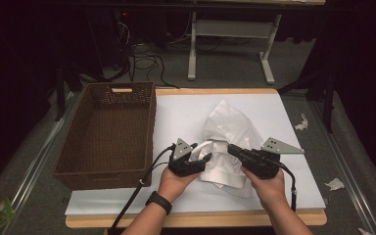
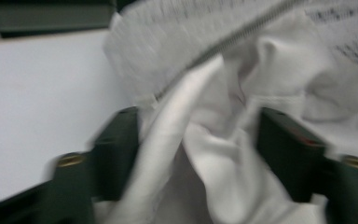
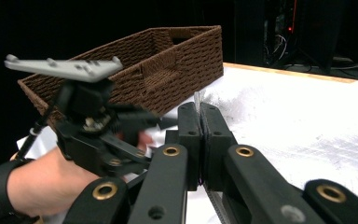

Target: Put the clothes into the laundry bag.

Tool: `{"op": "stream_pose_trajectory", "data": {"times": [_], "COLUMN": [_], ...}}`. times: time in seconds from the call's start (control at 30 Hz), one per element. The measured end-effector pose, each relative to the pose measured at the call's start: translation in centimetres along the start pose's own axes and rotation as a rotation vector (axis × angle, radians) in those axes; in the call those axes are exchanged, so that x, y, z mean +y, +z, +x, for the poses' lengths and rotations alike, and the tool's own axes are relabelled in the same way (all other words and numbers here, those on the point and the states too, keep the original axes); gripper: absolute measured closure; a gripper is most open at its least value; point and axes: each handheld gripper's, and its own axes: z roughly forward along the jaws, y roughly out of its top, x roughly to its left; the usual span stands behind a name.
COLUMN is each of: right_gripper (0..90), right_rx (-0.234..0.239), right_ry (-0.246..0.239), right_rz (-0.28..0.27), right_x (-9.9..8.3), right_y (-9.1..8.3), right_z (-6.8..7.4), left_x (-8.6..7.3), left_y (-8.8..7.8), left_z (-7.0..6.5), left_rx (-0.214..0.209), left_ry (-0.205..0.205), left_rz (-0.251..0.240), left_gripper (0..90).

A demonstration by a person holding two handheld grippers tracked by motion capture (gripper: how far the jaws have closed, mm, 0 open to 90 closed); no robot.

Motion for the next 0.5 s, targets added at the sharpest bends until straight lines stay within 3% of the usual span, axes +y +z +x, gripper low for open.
{"op": "stream_pose_trajectory", "data": {"times": [0.03,0.1,0.17,0.3,0.4,0.5], "right_gripper": [89.4,89.4,89.4,89.4,89.4,89.5], "right_rx": [-0.003,-0.001,-0.003,-0.001,0.000,0.007], "right_ry": [0.000,0.001,0.000,0.000,-0.002,-0.002], "right_rz": [0.002,0.002,0.003,0.008,0.007,0.008], "right_x": [0.0,0.0,0.0,-0.1,-0.1,-0.1], "right_y": [0.0,0.0,0.0,0.1,0.2,0.3], "right_z": [0.0,0.0,0.1,0.1,0.1,0.2], "left_x": [-0.2,-0.4,-0.3,0.8,1.6,2.1], "left_y": [0.2,0.2,0.0,-1.2,-1.6,-0.9], "left_z": [-0.2,-0.7,-1.4,-3.1,-4.7,-5.5], "left_rx": [-0.007,-0.008,-0.027,-0.072,-0.093,-0.073], "left_ry": [-0.004,0.009,0.013,0.024,0.055,0.091], "left_rz": [0.012,0.025,0.002,-0.054,-0.078,-0.076], "left_gripper": [54.1,75.7,86.1,87.7,88.0,88.0]}}
